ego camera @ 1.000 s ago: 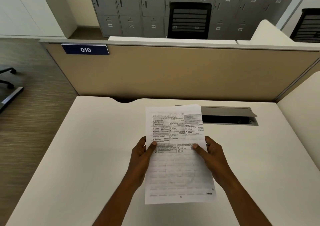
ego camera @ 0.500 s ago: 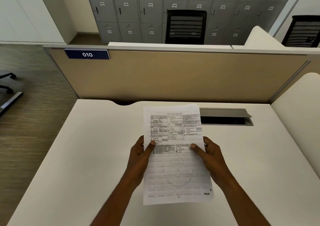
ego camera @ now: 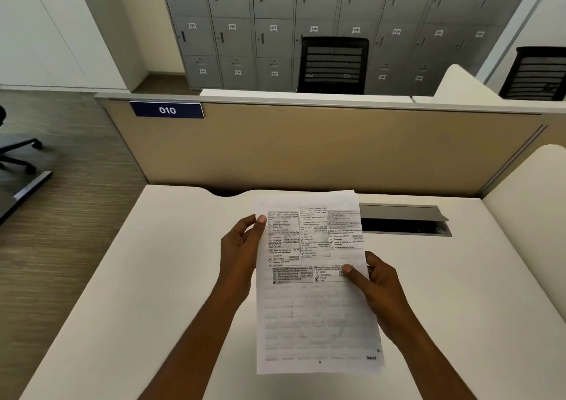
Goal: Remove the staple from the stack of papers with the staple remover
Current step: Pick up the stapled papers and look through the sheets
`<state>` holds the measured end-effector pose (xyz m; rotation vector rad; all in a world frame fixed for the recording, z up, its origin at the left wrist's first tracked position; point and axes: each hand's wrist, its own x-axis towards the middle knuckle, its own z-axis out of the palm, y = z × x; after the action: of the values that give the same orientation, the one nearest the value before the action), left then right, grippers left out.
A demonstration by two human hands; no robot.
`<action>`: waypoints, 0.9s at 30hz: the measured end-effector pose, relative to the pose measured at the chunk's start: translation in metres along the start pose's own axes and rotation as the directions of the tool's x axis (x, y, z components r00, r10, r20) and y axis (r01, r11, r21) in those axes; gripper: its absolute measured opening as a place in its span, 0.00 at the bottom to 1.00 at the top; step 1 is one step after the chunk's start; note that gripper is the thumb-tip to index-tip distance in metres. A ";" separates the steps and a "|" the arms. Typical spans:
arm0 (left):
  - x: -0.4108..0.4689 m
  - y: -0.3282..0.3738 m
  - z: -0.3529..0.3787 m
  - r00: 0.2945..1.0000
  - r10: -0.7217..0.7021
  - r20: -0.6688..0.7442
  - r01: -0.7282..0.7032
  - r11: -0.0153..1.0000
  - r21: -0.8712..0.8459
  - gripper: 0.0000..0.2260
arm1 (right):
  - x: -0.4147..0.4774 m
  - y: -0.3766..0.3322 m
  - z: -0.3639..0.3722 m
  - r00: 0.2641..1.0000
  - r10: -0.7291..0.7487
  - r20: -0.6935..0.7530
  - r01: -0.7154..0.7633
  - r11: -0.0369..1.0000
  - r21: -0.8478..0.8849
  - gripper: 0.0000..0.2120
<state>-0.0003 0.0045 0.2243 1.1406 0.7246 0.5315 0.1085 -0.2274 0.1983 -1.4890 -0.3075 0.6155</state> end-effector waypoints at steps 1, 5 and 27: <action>0.002 0.003 0.002 1.000 0.022 -0.014 -0.022 1.000 -0.001 0.14 | -0.001 0.000 0.000 1.000 -0.003 0.003 0.003 1.000 -0.001 0.11; 0.002 0.005 0.005 0.996 0.070 -0.058 -0.072 0.997 -0.039 0.08 | -0.006 0.000 -0.002 0.999 -0.013 0.029 0.013 1.000 -0.002 0.11; -0.022 0.015 0.004 0.993 0.110 -0.039 -0.113 0.989 -0.093 0.13 | -0.015 0.001 -0.008 0.999 -0.022 0.042 0.024 0.999 -0.046 0.13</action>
<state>-0.0126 -0.0088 0.2444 1.0896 0.6604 0.6741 0.1004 -0.2430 0.1996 -1.5169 -0.3726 0.6254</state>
